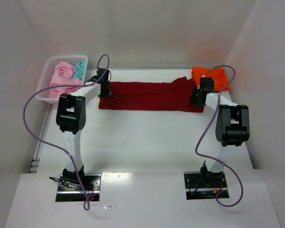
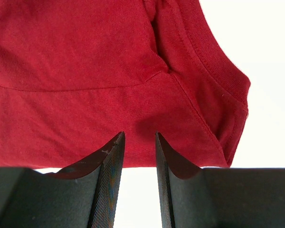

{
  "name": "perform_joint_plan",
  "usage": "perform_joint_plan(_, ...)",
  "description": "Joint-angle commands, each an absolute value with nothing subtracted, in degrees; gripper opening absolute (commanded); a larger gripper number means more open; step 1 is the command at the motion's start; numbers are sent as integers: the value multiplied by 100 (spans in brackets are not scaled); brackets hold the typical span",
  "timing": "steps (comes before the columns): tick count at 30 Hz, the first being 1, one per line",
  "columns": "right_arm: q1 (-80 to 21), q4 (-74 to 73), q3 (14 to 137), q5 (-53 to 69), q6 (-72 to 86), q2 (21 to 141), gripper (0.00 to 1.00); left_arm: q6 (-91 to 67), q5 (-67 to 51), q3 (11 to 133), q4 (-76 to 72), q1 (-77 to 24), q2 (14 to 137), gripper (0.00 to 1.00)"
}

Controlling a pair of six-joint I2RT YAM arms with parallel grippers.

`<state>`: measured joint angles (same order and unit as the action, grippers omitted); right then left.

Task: Fold and stack the t-shirts
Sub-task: Fold the other side of the tshirt into a rectangle

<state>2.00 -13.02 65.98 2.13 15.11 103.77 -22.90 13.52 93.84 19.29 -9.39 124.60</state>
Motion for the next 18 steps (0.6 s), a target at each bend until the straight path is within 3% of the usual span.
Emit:
perform_joint_plan(1, 176, -1090, 6530, 105, 1424, 10511, 38, -2425, 1590, 9624, 1802, -905, 12542, 15)
perform_joint_plan(8, 176, -1090, 6530, 53, 1424, 10512, 38, -2479, 1872, 9633, 1740, -905, 12542, 0)
perform_joint_plan(18, 176, -1090, 6478, 0, 1424, 10564, 30, -2584, 1934, 9686, 1740, -792, 12542, 0)
